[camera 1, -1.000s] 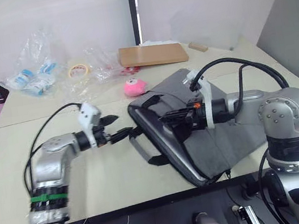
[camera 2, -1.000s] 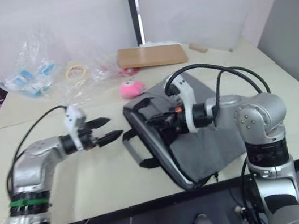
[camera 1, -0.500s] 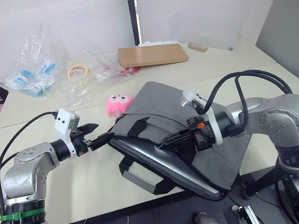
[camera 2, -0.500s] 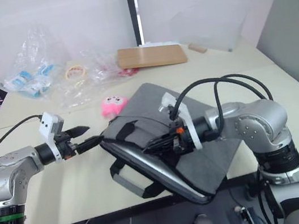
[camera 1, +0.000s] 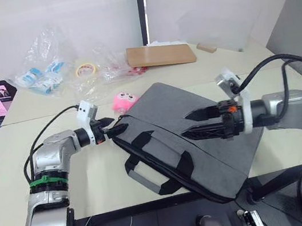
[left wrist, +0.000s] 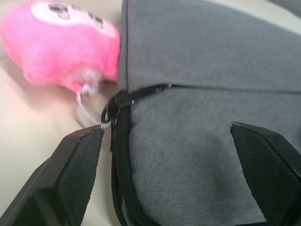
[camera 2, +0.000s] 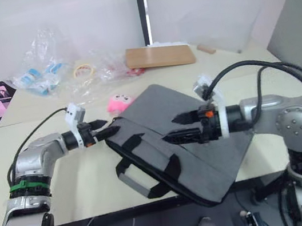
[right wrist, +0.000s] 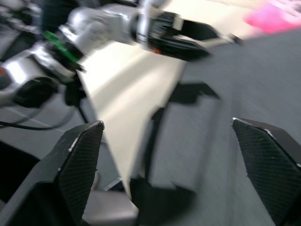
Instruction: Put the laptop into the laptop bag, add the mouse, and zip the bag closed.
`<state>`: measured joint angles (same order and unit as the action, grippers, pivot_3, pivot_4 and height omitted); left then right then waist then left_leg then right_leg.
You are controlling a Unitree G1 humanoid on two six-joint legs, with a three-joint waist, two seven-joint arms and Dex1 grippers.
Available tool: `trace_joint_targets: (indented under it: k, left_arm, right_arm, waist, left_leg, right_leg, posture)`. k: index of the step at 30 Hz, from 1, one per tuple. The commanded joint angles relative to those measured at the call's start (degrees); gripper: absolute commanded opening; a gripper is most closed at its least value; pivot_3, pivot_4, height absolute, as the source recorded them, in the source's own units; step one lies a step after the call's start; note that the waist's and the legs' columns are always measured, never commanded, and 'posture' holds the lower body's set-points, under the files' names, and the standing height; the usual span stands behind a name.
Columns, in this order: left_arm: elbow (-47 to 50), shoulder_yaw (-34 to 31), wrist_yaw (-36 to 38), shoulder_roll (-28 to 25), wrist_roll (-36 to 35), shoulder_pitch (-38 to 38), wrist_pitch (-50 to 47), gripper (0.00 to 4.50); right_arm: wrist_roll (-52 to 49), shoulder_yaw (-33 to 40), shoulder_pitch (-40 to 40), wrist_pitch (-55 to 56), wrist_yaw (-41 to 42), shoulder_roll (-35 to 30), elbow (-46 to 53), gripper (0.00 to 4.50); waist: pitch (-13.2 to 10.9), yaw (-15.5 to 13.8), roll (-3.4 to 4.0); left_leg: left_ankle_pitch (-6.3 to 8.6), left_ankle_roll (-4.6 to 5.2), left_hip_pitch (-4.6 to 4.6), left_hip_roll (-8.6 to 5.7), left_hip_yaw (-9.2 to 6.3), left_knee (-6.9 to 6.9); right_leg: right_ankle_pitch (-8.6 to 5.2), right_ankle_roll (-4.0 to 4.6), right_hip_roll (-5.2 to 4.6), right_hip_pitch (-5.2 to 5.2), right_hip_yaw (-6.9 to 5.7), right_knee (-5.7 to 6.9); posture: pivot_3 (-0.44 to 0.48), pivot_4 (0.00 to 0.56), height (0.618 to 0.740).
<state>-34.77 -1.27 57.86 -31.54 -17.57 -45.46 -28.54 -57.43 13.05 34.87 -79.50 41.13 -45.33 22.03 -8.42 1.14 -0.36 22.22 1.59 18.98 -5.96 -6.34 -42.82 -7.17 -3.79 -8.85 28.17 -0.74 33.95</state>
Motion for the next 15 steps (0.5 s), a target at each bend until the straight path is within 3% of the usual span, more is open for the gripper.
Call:
trace_joint_targets:
  k: [1,5,9,15]
  left_arm:
    - [-5.19,0.21,0.34,-0.05,2.23,-3.05,3.94,4.50]
    - [-10.52,0.24,0.72,1.48,3.44,-3.86,7.56,4.50]
    - [-10.12,0.53,2.93,2.03,3.34,-2.57,7.55,3.38]
    - [-9.17,0.13,3.87,1.70,3.40,-1.58,7.28,1.36]
  right_arm:
    - [2.49,5.04,-4.90,0.46,-1.10,-5.64,-0.17,4.41]
    - [3.70,10.93,-19.58,0.53,3.36,-13.37,-1.37,4.41]
    - [5.20,14.29,-30.42,2.19,5.50,-15.44,-3.82,4.50]
    - [5.30,16.57,-36.44,1.77,7.26,-15.69,-7.46,4.50]
  waist:
    - [0.00,-0.35,0.00]
    - [0.00,-1.01,-0.01]
    - [0.01,-1.41,-0.03]
    - [0.01,-1.70,-0.03]
  left_leg:
    - [0.00,0.01,0.00,0.00,0.02,0.00]
    - [0.00,0.03,0.05,-0.10,0.23,-0.03]
    - [0.04,0.10,0.00,-0.10,0.36,-0.10]
    - [0.20,0.41,-0.84,0.03,0.21,0.09]
  right_leg:
    - [0.00,0.00,-0.01,0.00,0.00,0.00]
    - [0.01,-0.02,-0.13,-0.04,-0.08,0.01]
    - [0.03,-0.05,-0.14,-0.16,-0.08,0.00]
    - [0.07,-0.16,-0.12,-1.15,-0.02,-0.37]
  posture:
    - [0.000,0.150,0.740]
    - [0.000,0.150,0.740]
    - [0.000,0.150,0.740]
    - [0.000,0.150,0.740]
